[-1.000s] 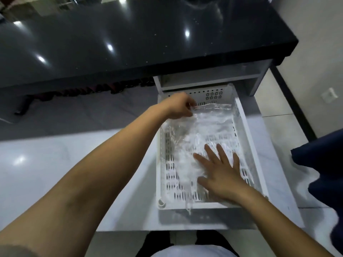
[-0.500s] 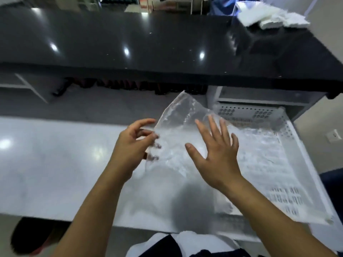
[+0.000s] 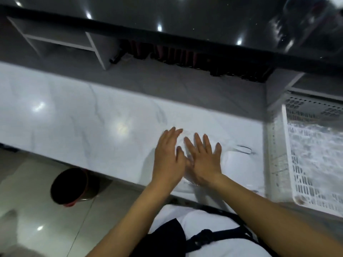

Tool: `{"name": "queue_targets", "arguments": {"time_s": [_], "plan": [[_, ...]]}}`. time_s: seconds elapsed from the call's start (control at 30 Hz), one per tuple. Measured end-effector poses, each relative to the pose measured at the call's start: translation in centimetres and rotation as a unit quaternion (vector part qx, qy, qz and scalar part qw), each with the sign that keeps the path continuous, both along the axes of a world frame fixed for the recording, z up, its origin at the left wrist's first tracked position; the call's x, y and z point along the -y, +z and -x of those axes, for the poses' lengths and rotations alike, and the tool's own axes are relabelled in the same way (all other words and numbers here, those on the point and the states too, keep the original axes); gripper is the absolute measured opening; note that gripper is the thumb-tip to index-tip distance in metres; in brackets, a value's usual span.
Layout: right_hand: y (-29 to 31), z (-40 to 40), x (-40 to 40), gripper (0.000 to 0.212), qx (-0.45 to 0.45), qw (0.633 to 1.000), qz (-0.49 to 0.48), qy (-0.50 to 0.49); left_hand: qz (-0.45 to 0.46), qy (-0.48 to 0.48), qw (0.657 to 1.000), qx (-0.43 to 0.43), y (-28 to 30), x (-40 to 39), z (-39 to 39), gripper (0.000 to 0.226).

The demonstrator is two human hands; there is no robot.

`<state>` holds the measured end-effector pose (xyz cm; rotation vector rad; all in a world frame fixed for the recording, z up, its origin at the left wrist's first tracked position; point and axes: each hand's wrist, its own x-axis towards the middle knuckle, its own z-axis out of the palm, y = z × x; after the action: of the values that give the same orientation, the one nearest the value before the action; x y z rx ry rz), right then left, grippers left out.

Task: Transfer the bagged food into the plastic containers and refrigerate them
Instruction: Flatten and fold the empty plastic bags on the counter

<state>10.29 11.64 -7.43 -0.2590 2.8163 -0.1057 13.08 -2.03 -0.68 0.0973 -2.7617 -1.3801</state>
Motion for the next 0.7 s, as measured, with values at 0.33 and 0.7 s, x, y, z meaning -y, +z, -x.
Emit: {"name": "queue_targets", "arguments": {"time_s": [0.33, 0.7], "plan": [[-0.7, 1.9, -5.9, 0.059, -0.056, 0.997, 0.008, -0.051, 0.339, -0.127, 0.930, 0.064, -8.2, 1.1, 1.5, 0.062], [2.3, -1.8, -1.3, 0.063, -0.058, 0.996, 0.074, -0.011, 0.358, -0.082, 0.927, 0.079, -8.3, 0.7, 1.6, 0.066]]}}
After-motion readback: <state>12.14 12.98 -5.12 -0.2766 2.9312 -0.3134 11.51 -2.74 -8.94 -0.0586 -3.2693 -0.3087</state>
